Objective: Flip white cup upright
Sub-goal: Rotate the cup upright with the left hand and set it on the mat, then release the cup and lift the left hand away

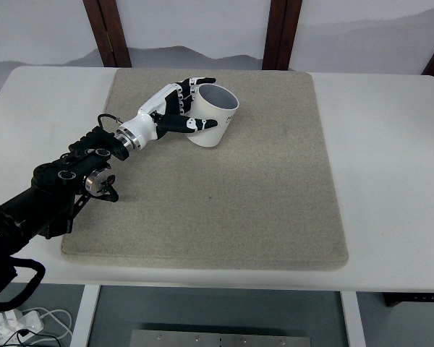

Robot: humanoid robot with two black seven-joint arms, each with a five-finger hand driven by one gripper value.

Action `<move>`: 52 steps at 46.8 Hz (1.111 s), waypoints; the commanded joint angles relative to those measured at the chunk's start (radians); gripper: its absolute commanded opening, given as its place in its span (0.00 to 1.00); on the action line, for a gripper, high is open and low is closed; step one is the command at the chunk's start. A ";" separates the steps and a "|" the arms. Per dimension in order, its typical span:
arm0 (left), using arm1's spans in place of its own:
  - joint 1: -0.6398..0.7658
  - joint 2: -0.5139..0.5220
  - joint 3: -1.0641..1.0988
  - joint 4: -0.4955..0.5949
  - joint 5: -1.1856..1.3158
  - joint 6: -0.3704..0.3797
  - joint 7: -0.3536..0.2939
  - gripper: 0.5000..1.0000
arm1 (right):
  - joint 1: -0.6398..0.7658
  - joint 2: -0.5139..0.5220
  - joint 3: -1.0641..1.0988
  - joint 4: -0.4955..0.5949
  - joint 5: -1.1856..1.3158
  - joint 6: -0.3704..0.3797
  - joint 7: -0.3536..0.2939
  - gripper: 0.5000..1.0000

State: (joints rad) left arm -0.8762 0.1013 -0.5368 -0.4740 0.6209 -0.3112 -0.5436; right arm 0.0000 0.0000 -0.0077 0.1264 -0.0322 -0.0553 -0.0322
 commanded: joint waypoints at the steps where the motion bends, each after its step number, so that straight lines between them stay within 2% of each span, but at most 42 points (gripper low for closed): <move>1: 0.000 0.000 0.000 0.000 -0.001 0.000 -0.001 0.75 | 0.000 0.000 0.000 0.001 0.000 0.000 0.000 0.90; 4: 0.000 0.000 0.000 0.000 -0.001 0.000 -0.004 0.77 | 0.000 0.000 0.000 -0.001 0.000 0.000 0.000 0.90; 12: 0.003 0.000 -0.002 0.000 -0.007 0.000 -0.013 0.98 | 0.000 0.000 0.000 -0.001 0.000 0.000 0.000 0.90; 52: -0.004 0.008 -0.029 -0.043 -0.010 -0.003 -0.019 0.99 | 0.000 0.000 0.000 0.001 0.000 0.000 0.000 0.90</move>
State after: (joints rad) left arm -0.8769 0.1056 -0.5571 -0.5044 0.6104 -0.3145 -0.5630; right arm 0.0000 0.0000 -0.0077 0.1269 -0.0322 -0.0549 -0.0322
